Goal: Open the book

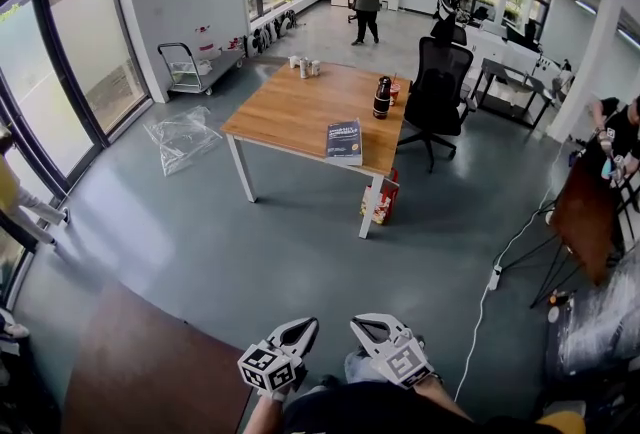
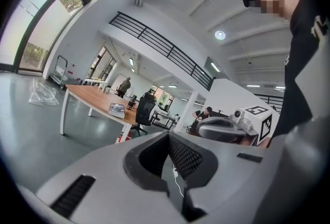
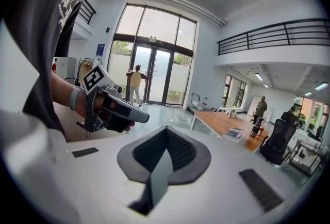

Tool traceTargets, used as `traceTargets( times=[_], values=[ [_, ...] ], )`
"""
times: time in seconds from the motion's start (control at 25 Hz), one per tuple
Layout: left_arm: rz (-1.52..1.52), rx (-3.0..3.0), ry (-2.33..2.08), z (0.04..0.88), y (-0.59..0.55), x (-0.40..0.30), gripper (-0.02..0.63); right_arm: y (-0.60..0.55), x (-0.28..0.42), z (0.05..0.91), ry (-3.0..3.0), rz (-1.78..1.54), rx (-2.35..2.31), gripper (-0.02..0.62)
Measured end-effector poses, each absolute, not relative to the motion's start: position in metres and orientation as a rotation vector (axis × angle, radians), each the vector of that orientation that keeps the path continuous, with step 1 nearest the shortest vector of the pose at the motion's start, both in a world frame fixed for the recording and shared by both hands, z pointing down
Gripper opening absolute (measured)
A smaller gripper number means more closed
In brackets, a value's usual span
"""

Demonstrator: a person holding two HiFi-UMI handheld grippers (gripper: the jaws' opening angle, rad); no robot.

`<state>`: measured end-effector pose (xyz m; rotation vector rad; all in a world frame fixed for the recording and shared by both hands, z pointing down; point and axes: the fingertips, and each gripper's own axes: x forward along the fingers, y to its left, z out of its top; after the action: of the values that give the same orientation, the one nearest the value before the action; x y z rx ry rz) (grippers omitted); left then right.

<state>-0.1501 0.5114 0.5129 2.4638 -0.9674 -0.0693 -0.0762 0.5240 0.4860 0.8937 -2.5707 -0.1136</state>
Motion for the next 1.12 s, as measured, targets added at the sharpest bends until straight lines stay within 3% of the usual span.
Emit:
traceTargets(
  times=[1.12],
  values=[
    [0.008,2.512,-0.888,0.509,0.390,-0.014,0.006,0.397,0.040,0.516,-2.551,-0.053,0.867,-0.011]
  ],
)
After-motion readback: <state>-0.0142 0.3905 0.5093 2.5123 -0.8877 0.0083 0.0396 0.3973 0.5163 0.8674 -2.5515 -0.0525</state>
